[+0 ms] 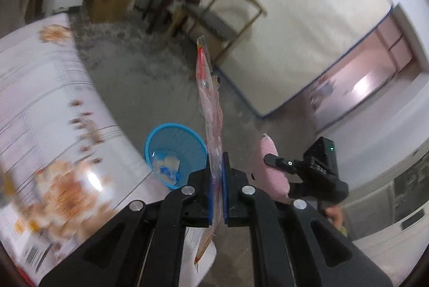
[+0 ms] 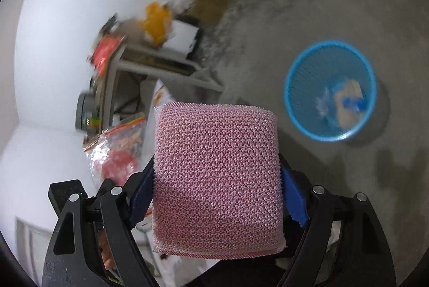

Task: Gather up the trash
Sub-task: 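Drop the sponge and clear bag into the blue wastebasket, opening both tools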

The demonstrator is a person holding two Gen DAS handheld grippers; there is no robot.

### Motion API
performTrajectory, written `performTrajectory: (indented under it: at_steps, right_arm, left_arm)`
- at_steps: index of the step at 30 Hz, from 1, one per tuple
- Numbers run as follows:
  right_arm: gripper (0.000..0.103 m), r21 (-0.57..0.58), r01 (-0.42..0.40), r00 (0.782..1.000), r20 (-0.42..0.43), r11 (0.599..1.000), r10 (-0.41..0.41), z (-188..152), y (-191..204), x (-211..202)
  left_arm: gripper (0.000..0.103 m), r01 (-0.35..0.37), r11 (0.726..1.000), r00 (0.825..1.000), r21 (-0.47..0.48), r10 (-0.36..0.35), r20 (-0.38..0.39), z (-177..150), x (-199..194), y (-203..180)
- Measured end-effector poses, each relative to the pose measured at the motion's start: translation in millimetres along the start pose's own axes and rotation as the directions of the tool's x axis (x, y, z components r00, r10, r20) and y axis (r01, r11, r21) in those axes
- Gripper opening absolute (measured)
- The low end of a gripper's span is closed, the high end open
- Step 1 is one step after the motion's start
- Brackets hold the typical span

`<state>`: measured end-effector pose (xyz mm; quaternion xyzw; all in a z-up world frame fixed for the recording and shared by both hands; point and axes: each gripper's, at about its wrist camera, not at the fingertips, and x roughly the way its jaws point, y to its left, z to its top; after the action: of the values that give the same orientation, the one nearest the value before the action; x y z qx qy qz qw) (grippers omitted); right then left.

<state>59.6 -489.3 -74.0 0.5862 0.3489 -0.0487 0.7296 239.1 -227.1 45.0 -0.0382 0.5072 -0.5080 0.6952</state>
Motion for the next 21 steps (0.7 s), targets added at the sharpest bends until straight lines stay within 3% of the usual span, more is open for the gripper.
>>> performTrajectory:
  at_steps: [6,11,13,14,15,18,21]
  right_arm:
    - [0.079,0.151,-0.029,1.000,0.011,0.988,0.027,28.7,-50.4,19.8]
    - [0.083,0.209,-0.040,0.999,0.019,0.977,0.037,53.2,-78.6,30.7]
    - [0.091,0.209,-0.016,1.000,0.019,0.978,0.012,66.4,-87.6,45.1]
    - [0.091,0.206,0.010,1.000,0.016,0.979,-0.013,70.3,-92.3,51.7]
    - [0.091,0.207,0.030,0.999,0.012,0.978,-0.033,72.8,-98.2,55.8]
    - [0.091,0.258,0.114,0.993,-0.012,0.959,-0.115,76.3,-120.7,73.6]
    - [0.091,0.297,0.103,0.994,-0.006,0.949,-0.106,68.5,-133.1,73.3]
  left_arm:
    - [0.005,-0.057,0.997,0.981,0.054,0.066,-0.182,17.6,113.2,-17.6]
    - [0.007,-0.130,0.983,0.955,0.129,0.159,-0.249,34.9,182.9,-29.9]
    - [0.029,-0.167,0.976,0.948,0.140,0.197,-0.250,40.5,201.0,-28.1]
    - [0.052,-0.186,0.974,0.947,0.128,0.213,-0.241,43.3,209.4,-25.0]
    - [0.057,-0.199,0.973,0.948,0.117,0.222,-0.228,42.2,211.5,-21.9]
    - [0.059,-0.194,0.977,0.950,0.089,0.210,-0.232,40.1,213.6,-16.0]
    - [0.064,-0.182,0.980,0.953,0.084,0.196,-0.231,33.6,205.0,-15.3]
